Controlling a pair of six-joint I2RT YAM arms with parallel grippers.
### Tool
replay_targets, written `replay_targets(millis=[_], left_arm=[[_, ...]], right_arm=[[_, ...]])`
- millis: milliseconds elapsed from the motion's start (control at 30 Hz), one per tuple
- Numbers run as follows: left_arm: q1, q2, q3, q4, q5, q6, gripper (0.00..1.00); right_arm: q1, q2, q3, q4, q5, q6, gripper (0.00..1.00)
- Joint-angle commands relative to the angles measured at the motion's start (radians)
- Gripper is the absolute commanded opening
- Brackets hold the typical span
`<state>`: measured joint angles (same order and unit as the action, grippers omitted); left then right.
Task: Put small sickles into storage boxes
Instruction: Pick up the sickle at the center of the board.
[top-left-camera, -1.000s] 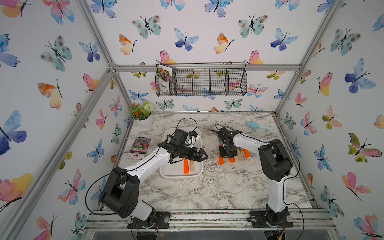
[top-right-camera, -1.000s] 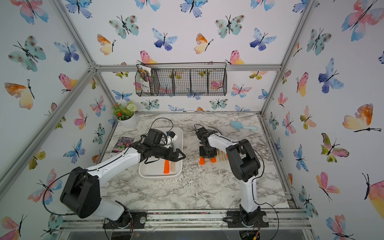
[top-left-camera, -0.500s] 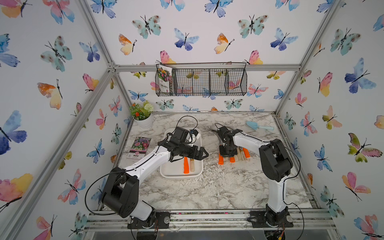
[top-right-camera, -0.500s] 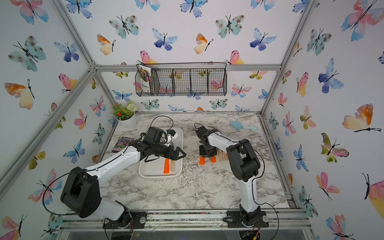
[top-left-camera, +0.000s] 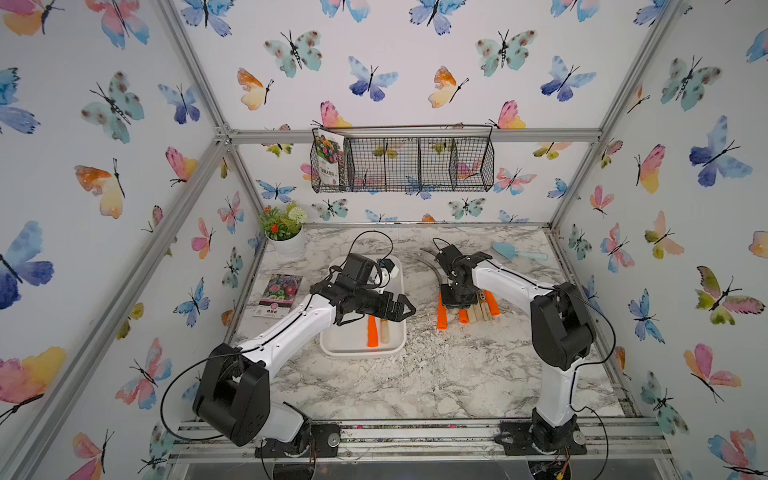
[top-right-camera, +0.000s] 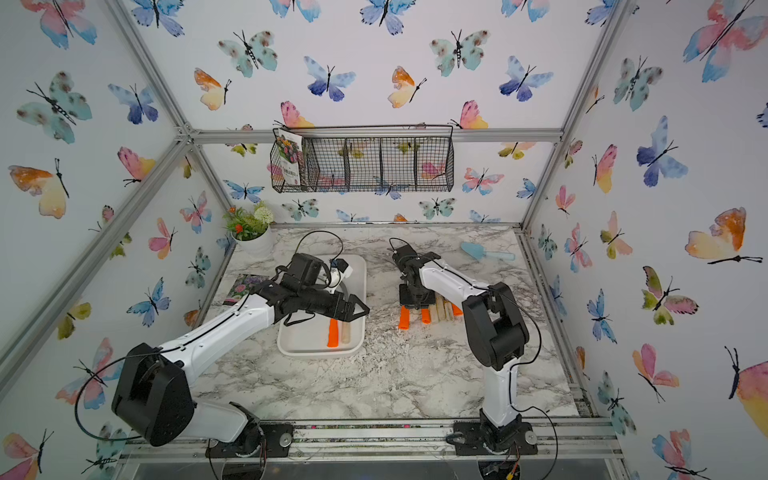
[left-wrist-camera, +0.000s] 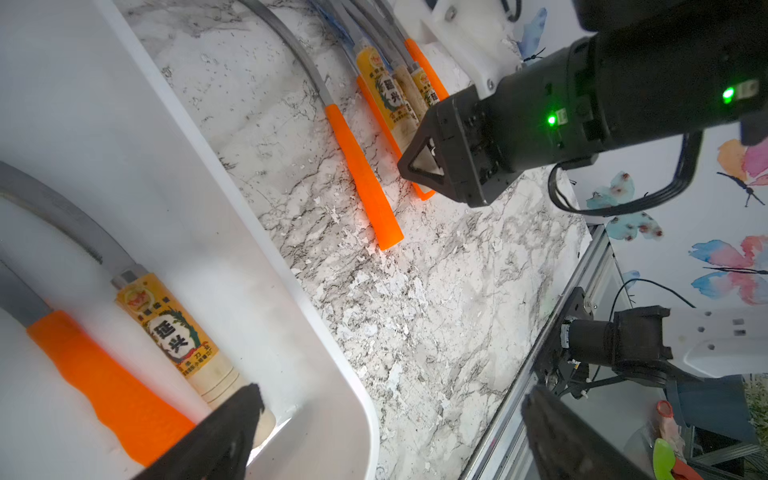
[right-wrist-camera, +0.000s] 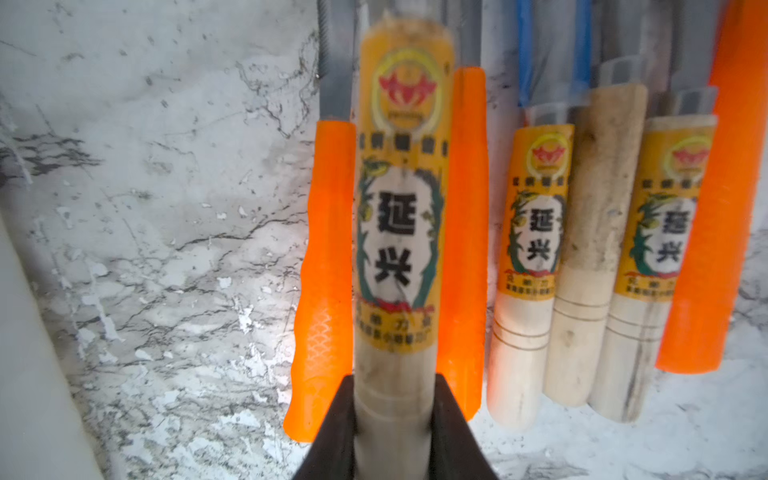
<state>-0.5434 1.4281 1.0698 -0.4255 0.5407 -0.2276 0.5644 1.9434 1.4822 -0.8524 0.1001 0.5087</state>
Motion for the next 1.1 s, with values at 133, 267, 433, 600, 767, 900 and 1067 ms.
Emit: replay_targets(millis=[133, 267, 433, 600, 767, 900, 1067], left_arm=[[-0.004, -0.081, 0.002, -0.04, -0.01, 0.005, 0.98], [-0.004, -0.111, -0.011, -0.049, -0.018, 0.001, 0.98], [-0.004, -0.148, -0.026, -0.061, -0.029, -0.007, 0.98], [-0.005, -0.181, -0.04, -0.071, -0.04, -0.016, 0.98], [-0.005, -0.216, -0.057, -0.083, -0.048, -0.027, 0.98], [-0.006, -0.252, -0.077, -0.088, -0.048, -0.04, 0.98], [-0.004, -0.299, -0.103, -0.102, -0.095, -0.055, 0.98]], right_arm=[[-0.004, -0.047, 0.026, -0.023, -0.022, 0.026, 0.02], [-0.003, -0.065, 0.024, -0.025, -0.034, 0.035, 0.02], [-0.003, -0.097, 0.011, -0.017, -0.059, 0.048, 0.02], [0.002, -0.127, -0.005, -0.013, -0.076, 0.059, 0.01], [0.024, -0.147, 0.001, -0.022, -0.073, 0.07, 0.01], [0.056, -0.153, 0.012, -0.031, -0.068, 0.083, 0.01], [0.101, -0.155, 0.026, -0.033, -0.065, 0.107, 0.01]])
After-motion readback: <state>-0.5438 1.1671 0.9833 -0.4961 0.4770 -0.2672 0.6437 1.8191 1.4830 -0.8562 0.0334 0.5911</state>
